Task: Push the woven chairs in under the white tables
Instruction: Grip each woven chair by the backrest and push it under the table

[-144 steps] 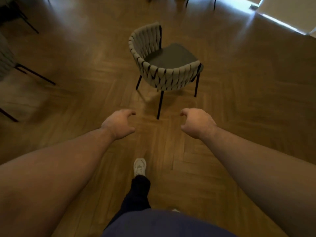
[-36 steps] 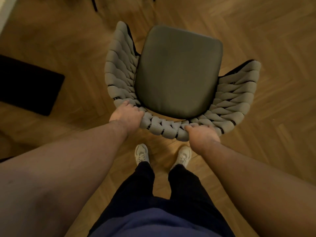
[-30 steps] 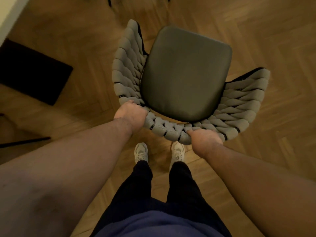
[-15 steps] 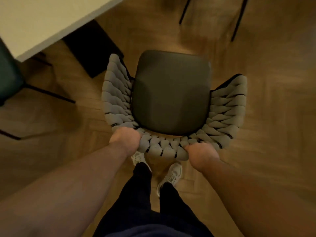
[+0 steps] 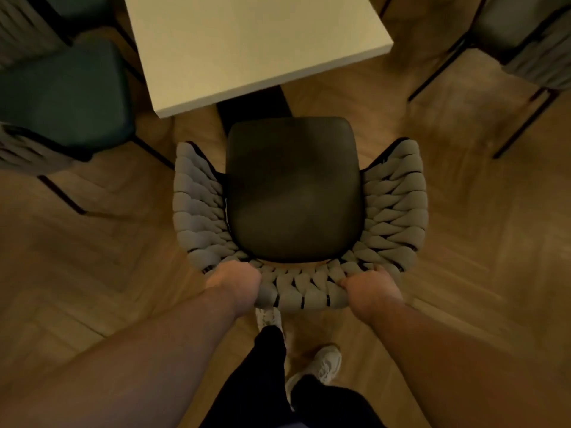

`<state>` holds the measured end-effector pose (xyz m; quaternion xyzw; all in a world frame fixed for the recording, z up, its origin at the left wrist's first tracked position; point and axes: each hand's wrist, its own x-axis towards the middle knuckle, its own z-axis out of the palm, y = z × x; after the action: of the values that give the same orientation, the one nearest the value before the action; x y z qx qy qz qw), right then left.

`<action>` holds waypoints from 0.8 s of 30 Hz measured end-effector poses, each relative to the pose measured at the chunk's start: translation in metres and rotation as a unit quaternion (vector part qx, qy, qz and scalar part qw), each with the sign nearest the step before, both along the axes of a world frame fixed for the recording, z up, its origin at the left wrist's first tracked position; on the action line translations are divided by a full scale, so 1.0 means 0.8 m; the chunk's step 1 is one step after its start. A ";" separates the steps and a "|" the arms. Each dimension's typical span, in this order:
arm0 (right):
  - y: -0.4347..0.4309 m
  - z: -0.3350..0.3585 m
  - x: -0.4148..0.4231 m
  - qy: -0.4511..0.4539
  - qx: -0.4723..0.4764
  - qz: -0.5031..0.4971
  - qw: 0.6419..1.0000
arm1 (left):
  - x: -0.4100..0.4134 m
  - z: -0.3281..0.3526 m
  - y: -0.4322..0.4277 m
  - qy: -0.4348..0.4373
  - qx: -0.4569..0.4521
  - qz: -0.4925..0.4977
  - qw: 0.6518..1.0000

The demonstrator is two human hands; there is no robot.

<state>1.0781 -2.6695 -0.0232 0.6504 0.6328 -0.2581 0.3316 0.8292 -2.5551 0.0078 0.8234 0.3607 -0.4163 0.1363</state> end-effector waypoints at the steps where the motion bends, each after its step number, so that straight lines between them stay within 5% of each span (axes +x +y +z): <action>1: 0.012 0.000 0.003 -0.001 -0.001 0.011 1.000 | -0.002 0.000 0.009 -0.007 -0.009 0.008 1.000; 7: 0.067 0.002 0.030 -0.002 -0.018 0.060 0.998 | -0.015 -0.011 0.027 -0.045 -0.050 0.053 0.996; 24: 0.067 0.007 0.153 -0.017 -0.122 0.179 0.976 | 0.105 -0.002 -0.046 0.021 -0.087 0.135 0.987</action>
<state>1.2007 -2.6156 -0.0173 0.4857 0.6970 -0.2589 0.4596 0.9132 -2.5920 0.0063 0.7429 0.4344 -0.4412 0.2544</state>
